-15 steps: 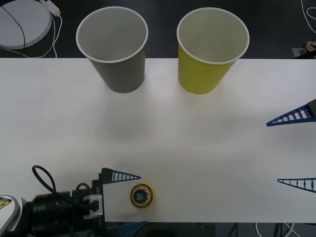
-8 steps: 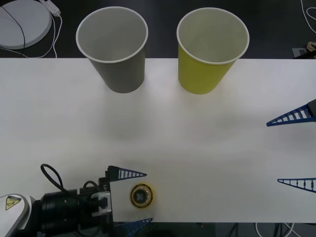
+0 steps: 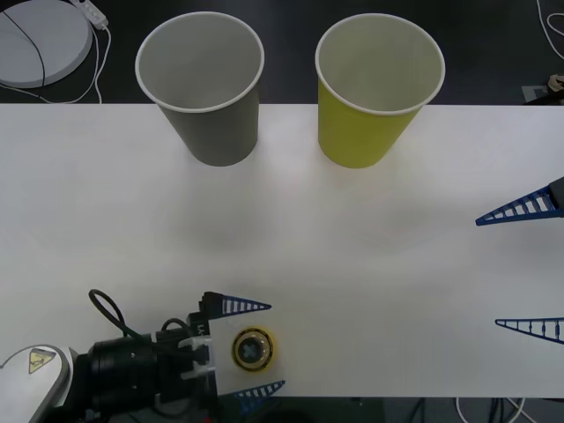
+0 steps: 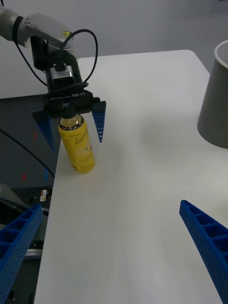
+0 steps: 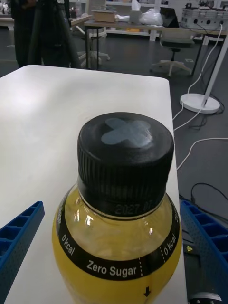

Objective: Put the can into the green bin and the plastic bottle into the gray bin

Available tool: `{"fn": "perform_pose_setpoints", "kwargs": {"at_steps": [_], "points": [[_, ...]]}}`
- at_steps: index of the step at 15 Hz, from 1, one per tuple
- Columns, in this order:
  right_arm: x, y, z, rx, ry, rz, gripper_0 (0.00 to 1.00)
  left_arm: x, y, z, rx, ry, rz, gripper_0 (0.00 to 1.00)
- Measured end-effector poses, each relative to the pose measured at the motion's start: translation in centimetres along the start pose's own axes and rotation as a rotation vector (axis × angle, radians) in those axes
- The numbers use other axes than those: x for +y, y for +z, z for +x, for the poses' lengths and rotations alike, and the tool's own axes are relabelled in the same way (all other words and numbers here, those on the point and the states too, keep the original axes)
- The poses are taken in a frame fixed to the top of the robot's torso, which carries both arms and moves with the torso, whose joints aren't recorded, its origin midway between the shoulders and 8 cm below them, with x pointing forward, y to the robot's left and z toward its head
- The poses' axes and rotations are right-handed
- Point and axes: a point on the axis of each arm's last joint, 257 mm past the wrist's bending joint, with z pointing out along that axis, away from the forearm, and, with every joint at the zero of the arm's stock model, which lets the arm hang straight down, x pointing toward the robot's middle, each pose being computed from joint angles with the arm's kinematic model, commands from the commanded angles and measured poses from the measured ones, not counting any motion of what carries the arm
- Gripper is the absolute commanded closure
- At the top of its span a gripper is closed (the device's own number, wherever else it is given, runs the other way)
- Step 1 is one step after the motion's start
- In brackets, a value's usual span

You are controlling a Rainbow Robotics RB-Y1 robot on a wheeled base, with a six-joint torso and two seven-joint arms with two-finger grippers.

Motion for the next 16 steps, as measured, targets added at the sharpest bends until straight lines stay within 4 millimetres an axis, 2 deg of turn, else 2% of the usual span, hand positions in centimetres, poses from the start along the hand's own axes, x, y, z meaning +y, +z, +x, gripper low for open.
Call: {"fn": "perform_pose_setpoints", "kwargs": {"at_steps": [7,8,9,10,16], "points": [[0.00,0.00,0.00,0.000,0.000,0.000,0.00,0.09,0.55,0.11,-0.005,-0.010,0.007,0.00],[0.00,0.00,0.00,0.000,0.000,0.000,0.00,0.01,0.60,0.06,-0.007,-0.012,0.008,0.09],[0.00,0.00,0.00,0.000,0.000,0.000,0.00,-0.05,0.61,0.04,-0.008,-0.013,0.009,0.75],[0.00,0.00,0.00,0.000,0.000,0.000,0.00,-0.07,0.63,-0.03,-0.011,-0.012,0.009,1.00],[0.00,0.00,0.00,0.000,0.000,0.000,0.00,-0.45,0.61,-0.18,-0.021,-0.002,0.010,1.00]]}}
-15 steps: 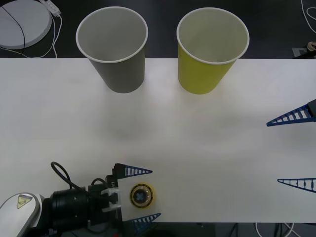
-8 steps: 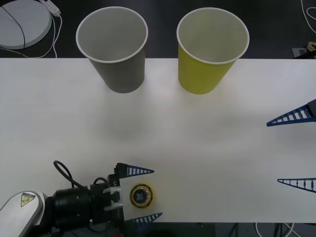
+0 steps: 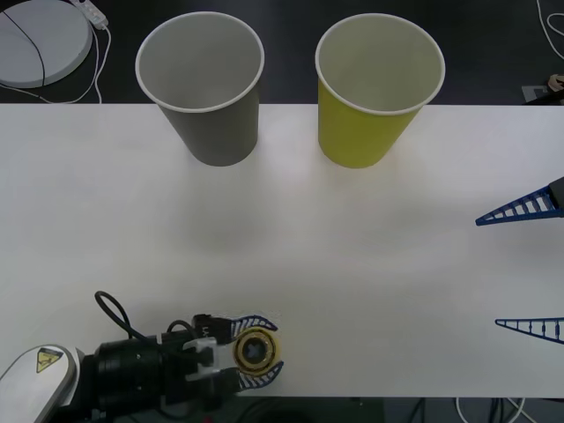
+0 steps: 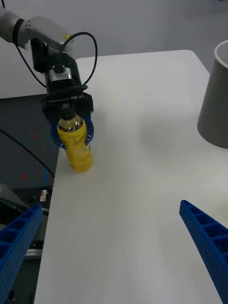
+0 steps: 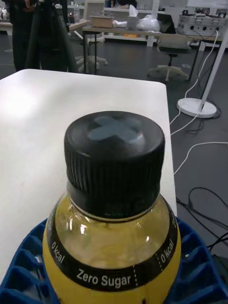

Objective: Put the can into the green bin and the plastic bottle into the gray bin

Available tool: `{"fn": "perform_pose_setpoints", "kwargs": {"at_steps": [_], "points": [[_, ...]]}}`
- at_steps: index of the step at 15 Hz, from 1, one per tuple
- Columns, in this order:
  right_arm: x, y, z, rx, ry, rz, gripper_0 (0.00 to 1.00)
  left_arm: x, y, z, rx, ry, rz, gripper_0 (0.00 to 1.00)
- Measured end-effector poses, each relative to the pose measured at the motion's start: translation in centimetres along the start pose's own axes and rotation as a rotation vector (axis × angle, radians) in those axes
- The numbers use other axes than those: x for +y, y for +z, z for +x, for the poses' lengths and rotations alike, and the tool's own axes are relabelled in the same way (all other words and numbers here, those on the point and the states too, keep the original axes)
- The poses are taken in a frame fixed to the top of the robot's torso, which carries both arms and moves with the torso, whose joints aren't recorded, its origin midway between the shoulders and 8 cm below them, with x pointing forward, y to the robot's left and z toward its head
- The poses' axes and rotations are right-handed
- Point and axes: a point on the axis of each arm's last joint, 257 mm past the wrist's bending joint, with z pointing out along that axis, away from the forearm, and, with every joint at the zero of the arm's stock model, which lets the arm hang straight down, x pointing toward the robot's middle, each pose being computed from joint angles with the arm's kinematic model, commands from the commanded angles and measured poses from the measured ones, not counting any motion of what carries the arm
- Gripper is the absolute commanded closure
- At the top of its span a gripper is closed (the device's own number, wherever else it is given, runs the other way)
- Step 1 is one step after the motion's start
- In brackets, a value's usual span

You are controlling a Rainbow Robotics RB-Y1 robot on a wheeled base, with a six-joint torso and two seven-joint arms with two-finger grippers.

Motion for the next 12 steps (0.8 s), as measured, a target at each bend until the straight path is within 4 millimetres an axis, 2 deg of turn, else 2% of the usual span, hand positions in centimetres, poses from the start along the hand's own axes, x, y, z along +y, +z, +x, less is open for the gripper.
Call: {"fn": "perform_pose_setpoints", "kwargs": {"at_steps": [6,12], "points": [[0.0,0.0,0.0,0.000,0.000,0.000,0.00,-0.1,-0.3,-0.2,-0.009,-0.008,0.000,1.00],[0.0,0.0,0.0,0.000,0.000,0.000,0.00,1.2,-1.7,-1.8,-0.028,0.005,-0.018,1.00]]}}
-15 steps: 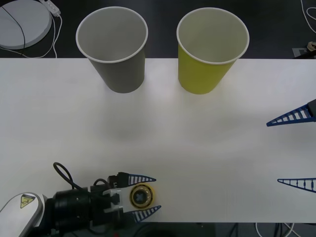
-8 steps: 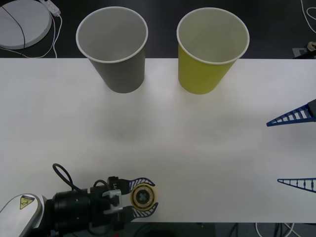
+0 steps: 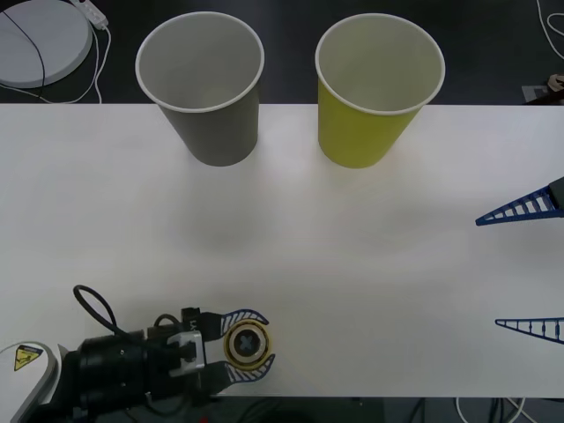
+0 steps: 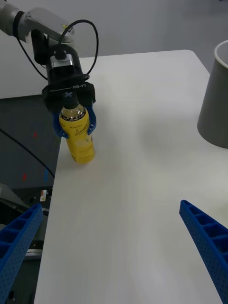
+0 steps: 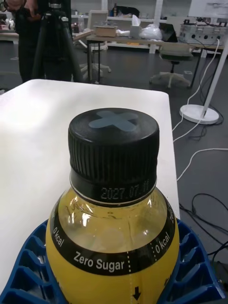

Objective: Put the can into the green bin and the plastic bottle into the gray bin

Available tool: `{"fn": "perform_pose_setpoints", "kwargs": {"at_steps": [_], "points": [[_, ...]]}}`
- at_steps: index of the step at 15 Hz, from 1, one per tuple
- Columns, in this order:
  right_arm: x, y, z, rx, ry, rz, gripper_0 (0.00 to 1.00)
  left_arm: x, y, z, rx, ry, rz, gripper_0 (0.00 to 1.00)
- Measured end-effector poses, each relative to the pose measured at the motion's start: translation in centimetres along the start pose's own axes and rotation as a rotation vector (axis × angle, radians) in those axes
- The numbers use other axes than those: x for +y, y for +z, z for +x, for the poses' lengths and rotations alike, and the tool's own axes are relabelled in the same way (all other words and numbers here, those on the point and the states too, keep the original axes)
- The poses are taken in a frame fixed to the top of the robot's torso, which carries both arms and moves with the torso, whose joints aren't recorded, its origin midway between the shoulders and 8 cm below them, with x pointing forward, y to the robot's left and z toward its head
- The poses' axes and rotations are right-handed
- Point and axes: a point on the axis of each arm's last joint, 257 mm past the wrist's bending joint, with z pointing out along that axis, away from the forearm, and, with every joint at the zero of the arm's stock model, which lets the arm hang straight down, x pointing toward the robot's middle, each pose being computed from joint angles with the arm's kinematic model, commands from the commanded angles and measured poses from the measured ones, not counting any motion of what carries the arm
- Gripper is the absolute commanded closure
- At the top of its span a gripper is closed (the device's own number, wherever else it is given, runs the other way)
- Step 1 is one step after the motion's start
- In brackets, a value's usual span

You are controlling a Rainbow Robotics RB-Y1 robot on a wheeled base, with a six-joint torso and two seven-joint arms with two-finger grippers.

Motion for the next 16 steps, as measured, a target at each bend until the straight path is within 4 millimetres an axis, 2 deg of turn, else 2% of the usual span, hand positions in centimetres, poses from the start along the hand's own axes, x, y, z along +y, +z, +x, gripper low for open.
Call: {"fn": "perform_pose_setpoints", "kwargs": {"at_steps": [10,16], "points": [[0.0,0.0,0.0,0.000,0.000,0.000,0.00,2.5,-3.9,-2.6,0.029,-0.001,-0.106,1.00],[0.0,0.0,0.0,0.000,0.000,0.000,0.00,5.9,-6.4,-3.8,0.030,-0.055,-0.287,1.00]]}}
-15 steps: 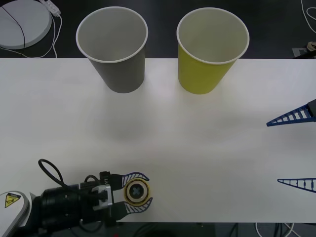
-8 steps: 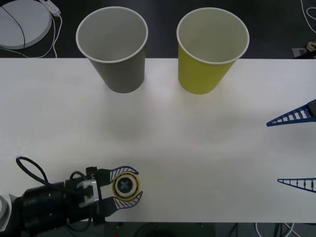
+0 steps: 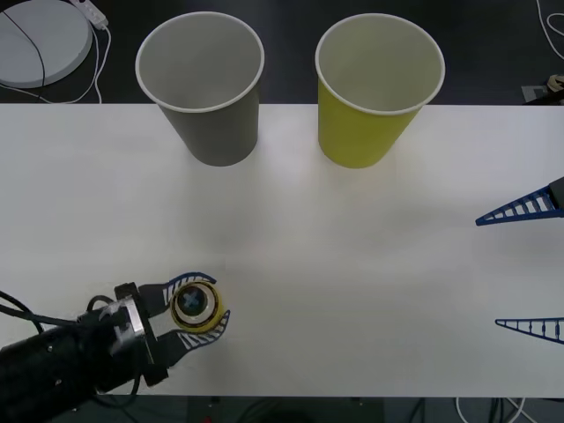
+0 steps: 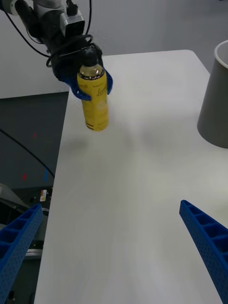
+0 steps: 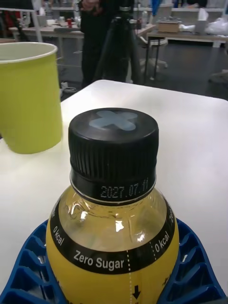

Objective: Put the can into the green bin and the plastic bottle into the gray bin

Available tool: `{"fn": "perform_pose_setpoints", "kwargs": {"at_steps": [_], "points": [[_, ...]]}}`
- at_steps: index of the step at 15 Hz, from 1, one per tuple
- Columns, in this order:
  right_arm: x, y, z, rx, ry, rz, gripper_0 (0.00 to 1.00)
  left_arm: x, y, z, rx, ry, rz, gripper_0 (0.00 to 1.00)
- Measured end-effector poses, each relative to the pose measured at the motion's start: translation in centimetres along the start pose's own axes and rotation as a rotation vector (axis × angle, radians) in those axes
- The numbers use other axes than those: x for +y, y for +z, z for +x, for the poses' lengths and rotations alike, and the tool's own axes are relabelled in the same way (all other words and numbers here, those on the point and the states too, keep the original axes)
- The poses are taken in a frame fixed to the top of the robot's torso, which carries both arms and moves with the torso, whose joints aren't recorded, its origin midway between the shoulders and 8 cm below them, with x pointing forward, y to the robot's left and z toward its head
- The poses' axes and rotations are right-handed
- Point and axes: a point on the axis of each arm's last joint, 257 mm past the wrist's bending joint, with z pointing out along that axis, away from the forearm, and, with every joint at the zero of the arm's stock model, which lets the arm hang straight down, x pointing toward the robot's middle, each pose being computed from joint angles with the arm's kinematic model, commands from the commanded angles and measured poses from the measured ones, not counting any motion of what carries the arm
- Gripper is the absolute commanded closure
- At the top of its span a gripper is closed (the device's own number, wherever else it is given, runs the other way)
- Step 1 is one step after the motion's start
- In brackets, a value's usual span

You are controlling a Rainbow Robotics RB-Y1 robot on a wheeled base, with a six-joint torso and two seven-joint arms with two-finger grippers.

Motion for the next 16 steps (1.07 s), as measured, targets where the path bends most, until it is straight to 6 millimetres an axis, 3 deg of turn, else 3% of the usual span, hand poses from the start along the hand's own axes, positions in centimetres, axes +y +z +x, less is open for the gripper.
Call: {"fn": "perform_pose_setpoints", "kwargs": {"at_steps": [7,16], "points": [[0.0,0.0,0.0,0.000,0.000,0.000,0.00,5.8,-3.0,-0.5,0.015,-0.072,-0.244,1.00],[0.0,0.0,0.0,0.000,0.000,0.000,0.00,11.3,-6.8,-0.1,0.053,-0.136,-0.440,1.00]]}}
